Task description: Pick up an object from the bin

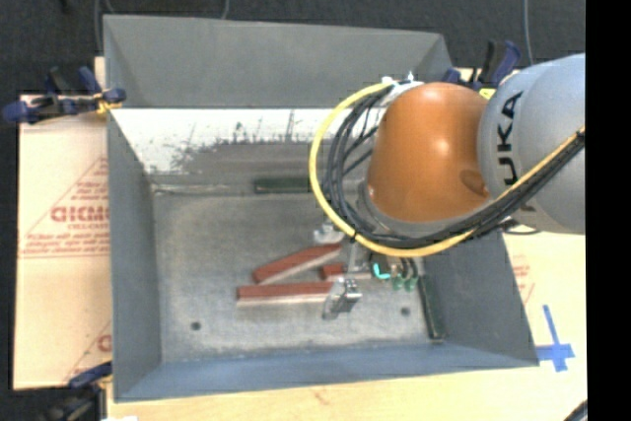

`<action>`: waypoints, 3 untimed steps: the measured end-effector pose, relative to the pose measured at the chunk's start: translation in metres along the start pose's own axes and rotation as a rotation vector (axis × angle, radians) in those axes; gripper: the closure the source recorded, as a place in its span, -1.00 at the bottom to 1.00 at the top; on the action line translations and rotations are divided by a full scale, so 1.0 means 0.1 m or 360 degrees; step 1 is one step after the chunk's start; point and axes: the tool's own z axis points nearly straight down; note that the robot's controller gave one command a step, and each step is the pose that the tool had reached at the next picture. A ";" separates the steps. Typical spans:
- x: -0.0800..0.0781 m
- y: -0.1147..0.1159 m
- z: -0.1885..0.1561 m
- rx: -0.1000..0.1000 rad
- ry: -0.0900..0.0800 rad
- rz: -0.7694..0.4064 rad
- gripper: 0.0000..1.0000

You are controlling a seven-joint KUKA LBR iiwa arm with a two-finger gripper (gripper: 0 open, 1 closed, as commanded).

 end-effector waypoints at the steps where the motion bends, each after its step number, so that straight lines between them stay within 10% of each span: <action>1: -0.02 0.00 -0.04 -0.0001 -0.0013 0.0003 -1.00; 3: -0.27 0.02 0.93 0.0003 -0.0022 -0.0198 -1.00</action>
Offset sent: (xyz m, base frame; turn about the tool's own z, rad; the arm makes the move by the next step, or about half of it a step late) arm 0.0382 -0.0032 -0.1107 -0.2349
